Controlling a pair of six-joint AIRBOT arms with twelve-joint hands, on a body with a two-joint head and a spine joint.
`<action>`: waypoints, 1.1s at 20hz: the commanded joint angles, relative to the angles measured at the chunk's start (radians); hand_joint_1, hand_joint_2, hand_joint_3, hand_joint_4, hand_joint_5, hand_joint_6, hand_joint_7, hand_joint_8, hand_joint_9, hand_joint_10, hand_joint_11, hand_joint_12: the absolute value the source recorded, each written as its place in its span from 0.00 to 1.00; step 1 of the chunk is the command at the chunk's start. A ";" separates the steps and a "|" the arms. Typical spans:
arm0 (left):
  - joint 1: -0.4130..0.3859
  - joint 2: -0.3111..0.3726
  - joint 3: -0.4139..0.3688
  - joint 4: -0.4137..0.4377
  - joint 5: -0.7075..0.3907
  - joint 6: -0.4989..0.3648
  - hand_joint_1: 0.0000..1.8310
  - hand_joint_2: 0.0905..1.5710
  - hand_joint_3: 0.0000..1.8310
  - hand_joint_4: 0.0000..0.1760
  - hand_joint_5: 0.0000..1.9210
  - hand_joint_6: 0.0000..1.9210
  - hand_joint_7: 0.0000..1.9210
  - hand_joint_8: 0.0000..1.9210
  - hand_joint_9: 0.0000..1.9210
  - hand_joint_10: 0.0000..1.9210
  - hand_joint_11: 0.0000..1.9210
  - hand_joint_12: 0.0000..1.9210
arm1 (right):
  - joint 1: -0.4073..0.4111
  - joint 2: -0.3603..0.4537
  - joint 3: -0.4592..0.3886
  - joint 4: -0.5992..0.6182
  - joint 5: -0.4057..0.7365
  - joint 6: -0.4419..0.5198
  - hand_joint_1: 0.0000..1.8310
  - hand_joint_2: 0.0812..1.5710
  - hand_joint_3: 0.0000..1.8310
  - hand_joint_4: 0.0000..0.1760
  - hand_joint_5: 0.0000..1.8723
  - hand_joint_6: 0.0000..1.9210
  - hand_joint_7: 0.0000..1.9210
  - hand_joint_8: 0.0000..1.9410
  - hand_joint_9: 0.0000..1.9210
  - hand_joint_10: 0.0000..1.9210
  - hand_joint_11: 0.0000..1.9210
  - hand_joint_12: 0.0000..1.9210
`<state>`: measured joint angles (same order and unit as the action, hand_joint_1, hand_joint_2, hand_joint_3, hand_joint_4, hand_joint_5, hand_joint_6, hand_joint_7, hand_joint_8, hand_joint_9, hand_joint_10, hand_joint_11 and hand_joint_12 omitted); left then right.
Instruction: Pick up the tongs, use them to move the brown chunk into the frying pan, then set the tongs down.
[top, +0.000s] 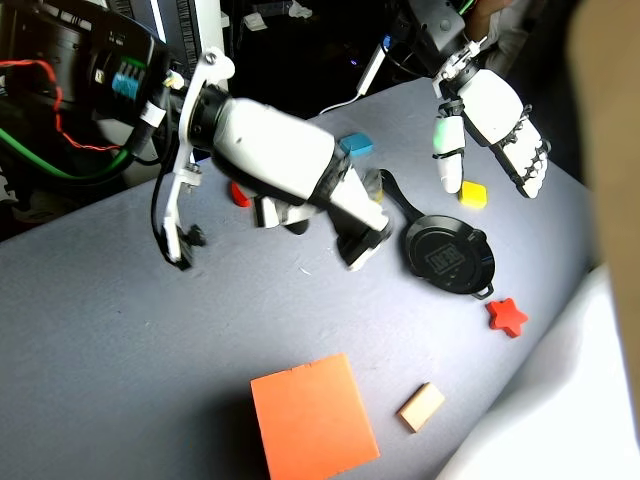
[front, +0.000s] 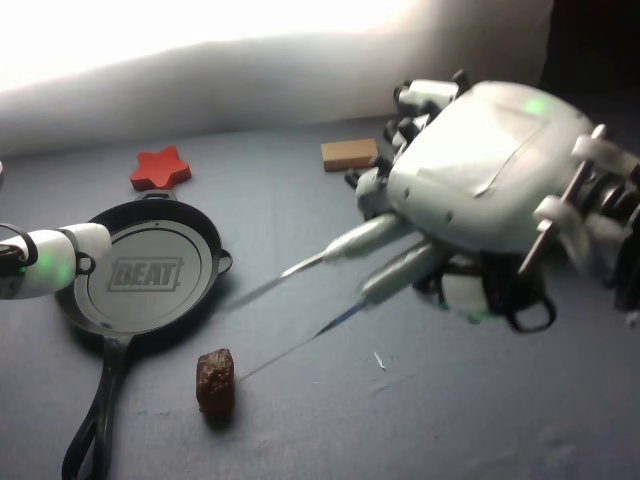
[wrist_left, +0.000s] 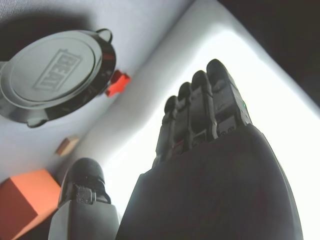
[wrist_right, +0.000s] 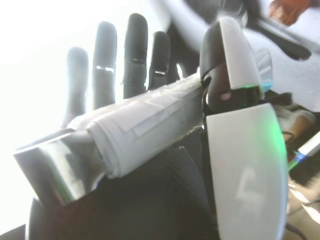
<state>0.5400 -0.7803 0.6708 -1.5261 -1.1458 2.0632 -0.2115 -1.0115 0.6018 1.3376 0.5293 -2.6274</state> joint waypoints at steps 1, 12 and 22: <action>-0.006 0.014 0.004 0.075 -0.075 -0.003 0.00 0.69 0.00 0.00 0.02 0.00 0.04 0.00 0.03 0.00 0.00 0.11 | 0.028 -0.009 -0.017 0.027 0.116 -0.075 0.54 0.76 0.00 0.00 0.36 0.25 0.47 0.02 0.28 0.41 0.07 0.84; -0.005 0.017 0.002 0.075 -0.075 -0.005 0.00 0.69 0.00 0.00 0.01 0.00 0.03 0.00 0.02 0.00 0.00 0.10 | 0.081 -0.202 0.008 0.441 0.394 -0.140 0.53 0.76 0.00 0.00 0.36 0.26 0.47 0.02 0.28 0.42 0.07 0.85; -0.006 0.018 -0.007 0.079 -0.075 0.000 0.00 0.69 0.00 0.00 0.00 0.00 0.02 0.00 0.02 0.00 0.00 0.11 | 0.083 -0.304 0.151 0.442 0.342 -0.155 0.55 0.75 0.00 0.00 0.36 0.26 0.48 0.02 0.29 0.41 0.08 0.84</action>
<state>0.5400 -0.7746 0.6617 -1.5230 -1.1458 2.0636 -0.1444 -1.3251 0.7528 1.8587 0.8745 -2.7800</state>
